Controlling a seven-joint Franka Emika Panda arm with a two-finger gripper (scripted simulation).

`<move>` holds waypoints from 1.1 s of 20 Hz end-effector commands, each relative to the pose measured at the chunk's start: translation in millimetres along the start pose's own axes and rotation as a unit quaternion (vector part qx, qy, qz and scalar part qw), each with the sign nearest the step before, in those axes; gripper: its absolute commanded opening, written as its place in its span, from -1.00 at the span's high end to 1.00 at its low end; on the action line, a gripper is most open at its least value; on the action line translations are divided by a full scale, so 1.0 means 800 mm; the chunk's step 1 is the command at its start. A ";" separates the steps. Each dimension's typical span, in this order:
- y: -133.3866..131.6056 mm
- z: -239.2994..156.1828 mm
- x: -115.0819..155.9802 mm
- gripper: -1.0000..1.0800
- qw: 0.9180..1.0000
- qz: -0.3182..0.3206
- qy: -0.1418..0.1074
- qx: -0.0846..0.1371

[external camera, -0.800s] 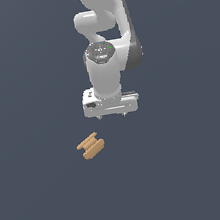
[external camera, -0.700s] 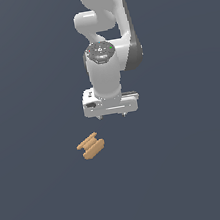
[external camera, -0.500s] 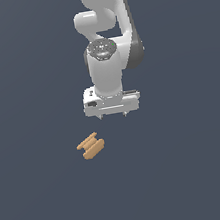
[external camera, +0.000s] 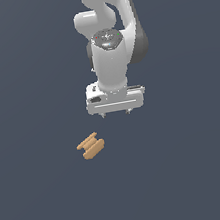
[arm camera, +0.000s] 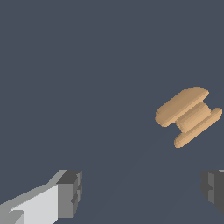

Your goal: Pick up the object and move it to a goal position.

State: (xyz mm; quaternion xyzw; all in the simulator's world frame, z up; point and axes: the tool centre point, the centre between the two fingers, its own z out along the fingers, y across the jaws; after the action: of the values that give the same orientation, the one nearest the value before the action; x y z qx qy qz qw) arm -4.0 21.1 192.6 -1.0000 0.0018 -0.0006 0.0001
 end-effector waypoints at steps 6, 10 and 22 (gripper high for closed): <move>0.014 0.013 0.007 -0.92 0.999 0.041 -0.001 0.003; 0.030 0.026 0.013 -0.92 0.996 0.086 -0.002 0.005; 0.110 0.094 0.037 -0.92 0.955 0.296 -0.004 0.007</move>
State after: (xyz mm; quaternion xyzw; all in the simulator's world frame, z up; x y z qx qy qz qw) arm 23.5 -57.4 124.8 -0.9632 0.2688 0.0035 0.0076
